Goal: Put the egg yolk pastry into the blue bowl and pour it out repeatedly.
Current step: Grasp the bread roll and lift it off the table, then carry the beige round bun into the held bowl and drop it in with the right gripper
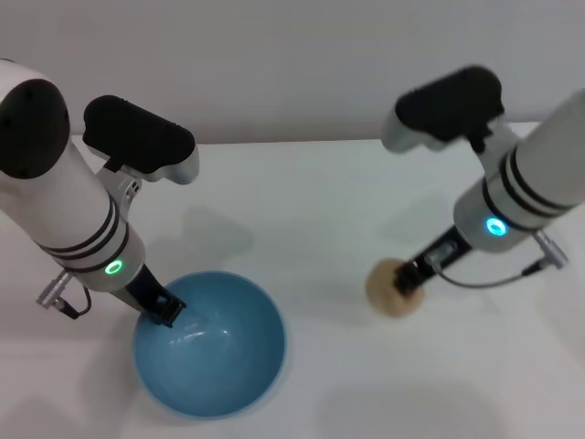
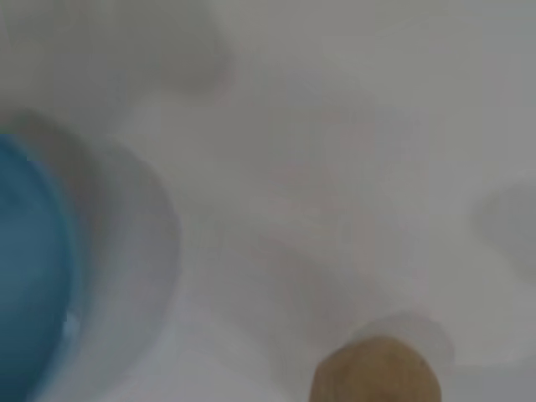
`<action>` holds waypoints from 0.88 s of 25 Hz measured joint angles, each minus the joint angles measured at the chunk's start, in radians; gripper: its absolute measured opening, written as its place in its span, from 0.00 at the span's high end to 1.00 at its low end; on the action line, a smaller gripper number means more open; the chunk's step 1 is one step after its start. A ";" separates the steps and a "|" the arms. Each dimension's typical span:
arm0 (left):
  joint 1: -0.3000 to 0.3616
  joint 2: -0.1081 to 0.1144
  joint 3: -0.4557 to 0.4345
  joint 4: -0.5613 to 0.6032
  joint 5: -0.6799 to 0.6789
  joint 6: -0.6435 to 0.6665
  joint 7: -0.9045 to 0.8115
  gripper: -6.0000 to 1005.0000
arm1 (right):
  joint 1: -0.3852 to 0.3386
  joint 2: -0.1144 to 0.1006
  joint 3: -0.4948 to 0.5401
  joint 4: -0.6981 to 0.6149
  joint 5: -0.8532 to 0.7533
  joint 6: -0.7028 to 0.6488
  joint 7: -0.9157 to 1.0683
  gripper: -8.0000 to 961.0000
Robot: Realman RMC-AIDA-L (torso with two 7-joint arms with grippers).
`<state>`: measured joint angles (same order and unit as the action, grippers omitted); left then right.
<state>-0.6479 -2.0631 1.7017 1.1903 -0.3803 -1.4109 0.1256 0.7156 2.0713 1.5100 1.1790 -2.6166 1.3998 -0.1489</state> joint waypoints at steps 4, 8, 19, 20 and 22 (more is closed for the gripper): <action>-0.011 -0.002 0.001 0.000 0.000 -0.011 0.001 1.00 | 0.020 0.001 0.001 0.094 0.006 -0.003 0.003 0.88; -0.019 -0.004 0.012 0.000 -0.007 -0.016 0.000 1.00 | 0.059 0.001 0.000 0.119 0.076 -0.048 -0.001 0.90; -0.056 -0.005 0.033 0.002 -0.054 -0.018 -0.005 1.00 | 0.089 0.001 -0.055 0.134 0.254 -0.160 -0.062 0.91; -0.061 -0.005 0.034 0.002 -0.055 -0.018 -0.005 1.00 | 0.089 0.001 -0.064 0.140 0.258 -0.160 -0.063 0.91; -0.067 -0.005 0.033 0.002 -0.055 -0.017 -0.006 1.00 | 0.088 0.001 -0.081 0.150 0.260 -0.159 -0.063 0.91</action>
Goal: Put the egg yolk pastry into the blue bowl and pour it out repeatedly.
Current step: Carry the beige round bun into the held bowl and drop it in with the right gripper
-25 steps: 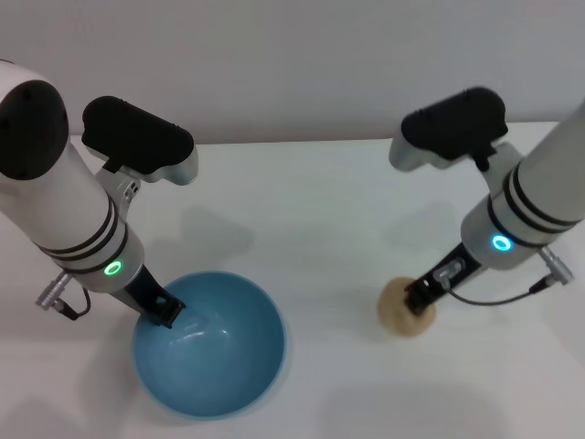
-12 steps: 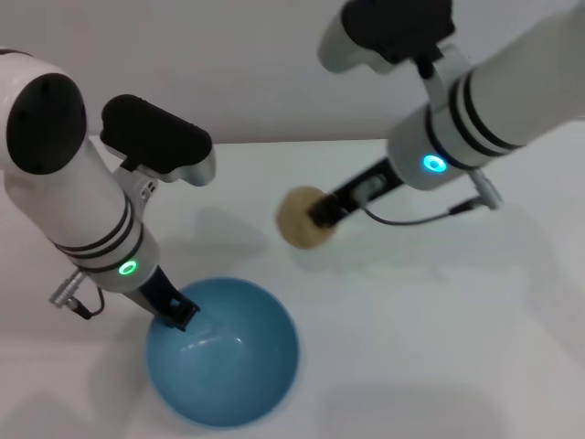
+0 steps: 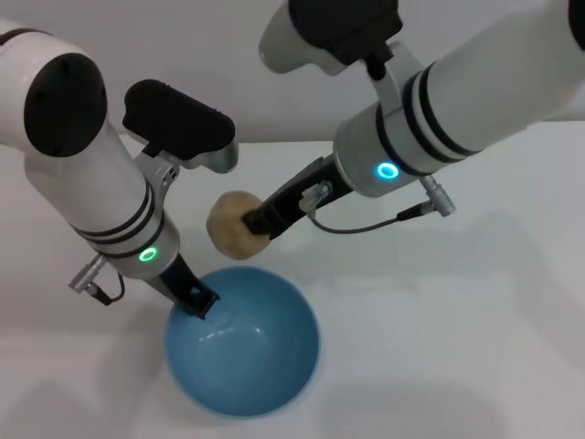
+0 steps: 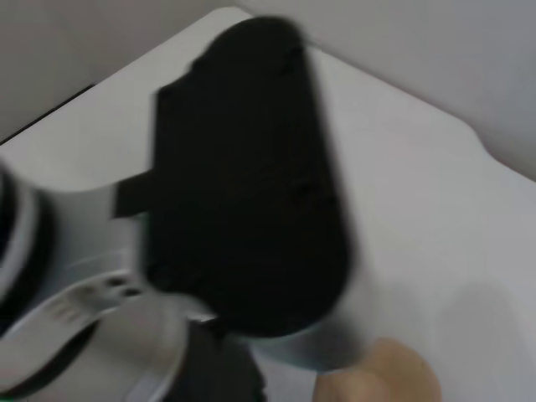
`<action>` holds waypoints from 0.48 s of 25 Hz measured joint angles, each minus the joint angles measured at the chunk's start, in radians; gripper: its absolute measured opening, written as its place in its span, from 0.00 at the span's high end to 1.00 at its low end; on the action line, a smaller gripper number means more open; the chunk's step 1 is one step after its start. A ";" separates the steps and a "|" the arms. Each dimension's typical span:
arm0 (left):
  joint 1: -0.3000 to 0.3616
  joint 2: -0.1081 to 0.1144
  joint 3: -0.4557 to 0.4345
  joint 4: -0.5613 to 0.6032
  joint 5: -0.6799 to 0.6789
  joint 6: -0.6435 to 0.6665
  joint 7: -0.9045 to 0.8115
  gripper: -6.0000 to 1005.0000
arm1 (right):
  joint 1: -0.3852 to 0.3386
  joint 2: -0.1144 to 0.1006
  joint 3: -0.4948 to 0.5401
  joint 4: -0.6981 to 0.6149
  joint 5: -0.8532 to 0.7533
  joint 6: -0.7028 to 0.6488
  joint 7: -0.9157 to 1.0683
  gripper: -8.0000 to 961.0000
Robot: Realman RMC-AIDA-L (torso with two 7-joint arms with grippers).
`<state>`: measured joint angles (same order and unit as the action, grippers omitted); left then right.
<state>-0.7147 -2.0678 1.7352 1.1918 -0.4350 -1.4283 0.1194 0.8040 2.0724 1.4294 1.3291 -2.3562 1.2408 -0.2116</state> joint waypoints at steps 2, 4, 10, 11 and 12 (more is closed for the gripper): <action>-0.005 0.000 0.000 0.000 0.000 0.004 -0.001 1.00 | -0.001 0.000 -0.018 0.010 0.002 0.004 0.000 0.91; -0.007 0.000 0.000 0.000 -0.001 0.006 -0.003 1.00 | -0.004 0.000 -0.038 0.024 0.003 0.008 0.004 0.90; -0.010 0.000 0.000 0.000 -0.001 0.010 -0.007 0.99 | -0.025 0.000 -0.063 0.072 0.004 0.061 0.010 0.90; -0.010 0.000 0.000 0.000 -0.001 0.010 -0.007 0.99 | -0.028 0.000 -0.064 0.073 0.003 0.068 0.010 0.90; -0.010 0.000 -0.001 0.000 -0.001 0.010 -0.007 0.99 | -0.030 0.000 -0.067 0.074 0.001 0.077 0.010 0.90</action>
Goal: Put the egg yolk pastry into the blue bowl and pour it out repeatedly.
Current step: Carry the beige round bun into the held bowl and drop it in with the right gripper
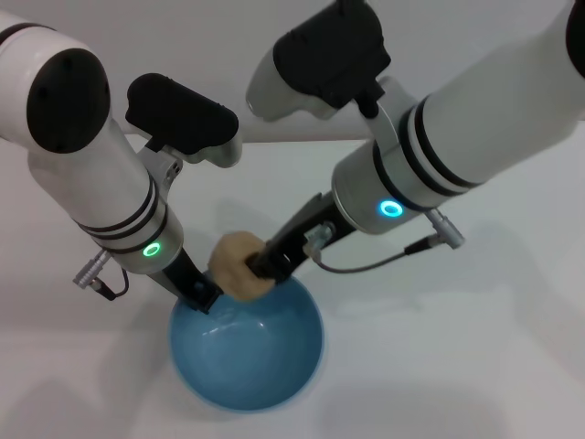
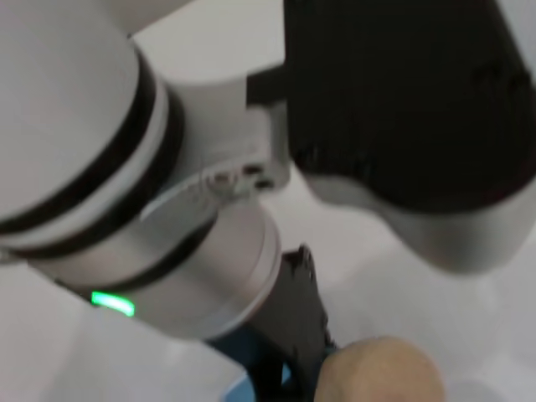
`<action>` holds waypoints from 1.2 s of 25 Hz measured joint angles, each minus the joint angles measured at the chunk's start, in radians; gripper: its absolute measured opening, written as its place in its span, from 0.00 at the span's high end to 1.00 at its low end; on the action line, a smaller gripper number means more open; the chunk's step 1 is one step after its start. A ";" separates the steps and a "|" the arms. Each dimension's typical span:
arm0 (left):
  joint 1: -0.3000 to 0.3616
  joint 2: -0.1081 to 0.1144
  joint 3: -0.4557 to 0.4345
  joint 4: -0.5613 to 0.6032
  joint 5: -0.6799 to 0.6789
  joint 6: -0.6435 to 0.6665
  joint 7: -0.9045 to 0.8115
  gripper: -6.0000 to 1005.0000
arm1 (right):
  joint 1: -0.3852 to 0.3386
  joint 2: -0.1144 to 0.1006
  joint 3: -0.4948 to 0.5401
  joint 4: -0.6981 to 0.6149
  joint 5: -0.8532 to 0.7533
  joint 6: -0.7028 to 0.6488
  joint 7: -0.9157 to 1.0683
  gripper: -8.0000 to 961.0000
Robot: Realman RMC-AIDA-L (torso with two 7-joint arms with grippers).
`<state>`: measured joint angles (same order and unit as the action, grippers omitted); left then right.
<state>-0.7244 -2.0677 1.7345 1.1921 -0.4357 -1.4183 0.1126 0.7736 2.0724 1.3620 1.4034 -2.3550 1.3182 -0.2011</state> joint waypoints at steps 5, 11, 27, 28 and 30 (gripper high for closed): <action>0.000 0.001 -0.001 0.000 0.000 0.001 0.000 0.99 | -0.018 0.000 -0.017 0.000 -0.017 0.032 0.000 0.90; 0.000 0.001 0.000 0.000 0.000 0.001 0.002 0.99 | -0.021 0.002 -0.090 -0.019 -0.095 0.018 0.003 0.85; 0.016 0.004 0.006 0.008 -0.065 0.072 0.041 1.00 | -0.060 0.001 -0.013 -0.016 -0.274 -0.067 0.089 0.54; 0.020 0.005 0.004 0.009 -0.065 0.087 0.043 1.00 | -0.069 0.001 0.002 -0.022 -0.296 -0.064 0.105 0.53; 0.030 0.005 0.004 0.014 -0.065 0.126 0.048 1.00 | -0.084 0.000 0.030 -0.036 -0.311 -0.060 0.116 0.50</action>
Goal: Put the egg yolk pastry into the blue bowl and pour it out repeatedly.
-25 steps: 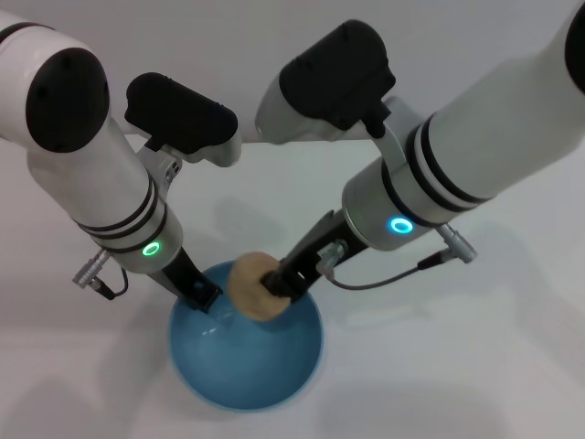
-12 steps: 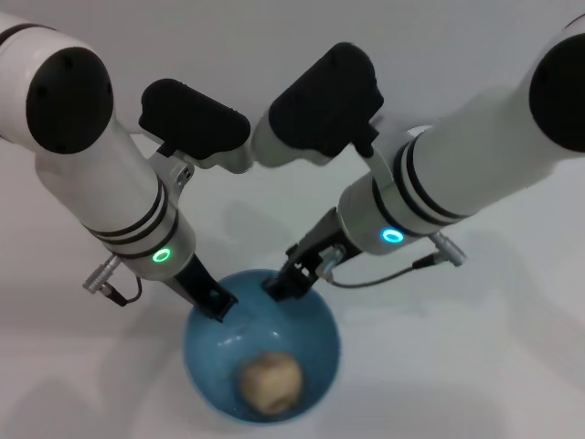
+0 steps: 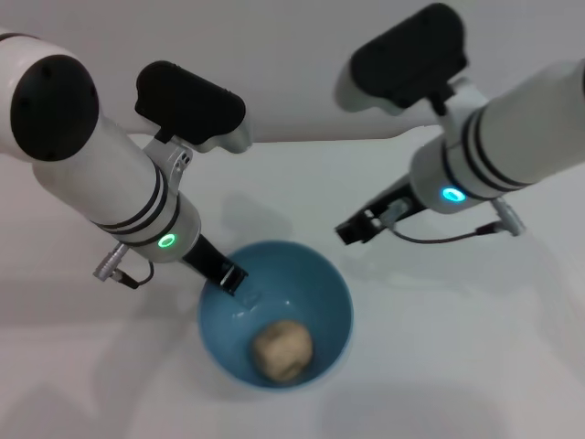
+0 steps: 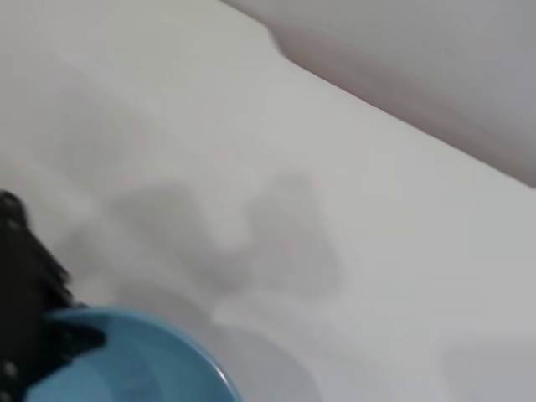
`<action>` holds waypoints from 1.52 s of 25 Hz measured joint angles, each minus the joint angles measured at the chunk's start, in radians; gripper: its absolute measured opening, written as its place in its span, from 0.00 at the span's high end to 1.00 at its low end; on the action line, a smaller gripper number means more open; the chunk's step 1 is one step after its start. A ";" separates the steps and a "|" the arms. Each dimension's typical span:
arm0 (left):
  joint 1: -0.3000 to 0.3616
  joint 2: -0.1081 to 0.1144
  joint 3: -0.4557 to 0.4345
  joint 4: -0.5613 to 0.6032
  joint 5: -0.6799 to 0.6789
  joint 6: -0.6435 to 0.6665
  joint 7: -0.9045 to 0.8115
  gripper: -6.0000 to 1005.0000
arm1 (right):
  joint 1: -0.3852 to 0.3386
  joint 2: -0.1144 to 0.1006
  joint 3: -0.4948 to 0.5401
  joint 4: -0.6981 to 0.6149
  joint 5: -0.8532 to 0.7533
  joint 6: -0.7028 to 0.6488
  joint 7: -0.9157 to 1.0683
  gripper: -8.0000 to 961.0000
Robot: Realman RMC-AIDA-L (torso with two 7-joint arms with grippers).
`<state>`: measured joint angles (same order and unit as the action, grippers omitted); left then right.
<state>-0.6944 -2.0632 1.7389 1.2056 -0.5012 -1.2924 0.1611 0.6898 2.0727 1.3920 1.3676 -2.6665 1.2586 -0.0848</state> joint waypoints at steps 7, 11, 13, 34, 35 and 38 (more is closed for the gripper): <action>0.088 -0.002 0.023 0.055 -0.006 0.206 0.011 1.00 | -0.052 0.001 0.078 -0.076 -0.002 -0.007 0.002 0.50; 0.206 -0.001 0.069 0.128 -0.008 0.414 0.012 1.00 | -0.082 0.001 0.122 -0.111 -0.004 -0.017 0.002 0.50; 0.253 0.000 0.070 0.146 -0.004 0.485 0.012 1.00 | -0.098 0.001 0.134 -0.116 -0.004 -0.031 0.002 0.50; 0.629 0.005 0.415 -0.098 0.001 1.950 0.163 1.00 | -0.153 0.000 0.165 -0.171 -0.017 -0.145 0.003 0.50; 0.621 0.004 0.431 -0.118 0.001 1.988 0.164 1.00 | -0.152 0.000 0.165 -0.171 -0.017 -0.145 0.003 0.50; 0.590 0.002 0.470 -0.186 0.001 2.058 0.165 1.00 | -0.150 0.000 0.165 -0.171 -0.016 -0.145 0.003 0.50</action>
<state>-0.1043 -2.0613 2.2087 1.0201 -0.4999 0.7658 0.3260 0.5400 2.0725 1.5573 1.1965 -2.6826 1.1135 -0.0823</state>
